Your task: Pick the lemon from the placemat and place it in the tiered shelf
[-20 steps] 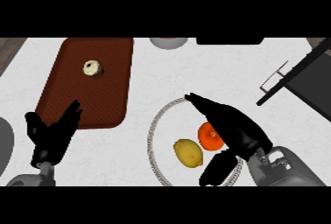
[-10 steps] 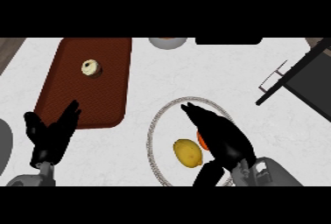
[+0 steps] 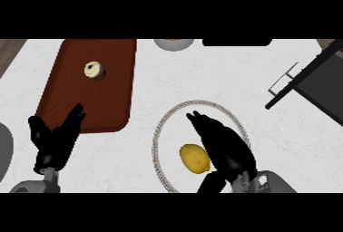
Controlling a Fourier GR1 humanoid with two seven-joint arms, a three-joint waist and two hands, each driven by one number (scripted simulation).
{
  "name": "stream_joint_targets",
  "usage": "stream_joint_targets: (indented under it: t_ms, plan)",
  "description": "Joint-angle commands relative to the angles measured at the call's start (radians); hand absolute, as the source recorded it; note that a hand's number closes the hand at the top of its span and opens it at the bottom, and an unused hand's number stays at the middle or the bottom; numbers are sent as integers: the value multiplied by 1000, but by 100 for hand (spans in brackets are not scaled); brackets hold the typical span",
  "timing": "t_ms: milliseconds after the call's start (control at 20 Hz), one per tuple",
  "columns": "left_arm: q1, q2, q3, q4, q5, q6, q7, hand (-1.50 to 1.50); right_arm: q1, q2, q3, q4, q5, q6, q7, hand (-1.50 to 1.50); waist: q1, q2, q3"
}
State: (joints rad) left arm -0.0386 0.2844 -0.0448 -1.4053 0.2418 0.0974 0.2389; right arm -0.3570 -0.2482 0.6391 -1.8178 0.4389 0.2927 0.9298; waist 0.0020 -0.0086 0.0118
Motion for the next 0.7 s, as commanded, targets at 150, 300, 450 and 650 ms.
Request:
stream_joint_targets:
  t_ms: [150,300,450,650]
  plan:
    - [-3,18,52,69,35,-63,23,0,0,59,16,158,131,-39,-58,-150,2,10,-12]
    - [20,-19,16,25,-2,-30,40,0,57,68,45,172,194,-71,-72,-150,0,9,-12]
    - [45,-43,3,52,-31,-33,-2,0,30,82,22,183,219,-50,-84,-150,0,9,-12]
    - [-13,-54,16,36,-35,-7,72,0,60,95,0,153,241,-68,-126,-150,-3,8,-12]
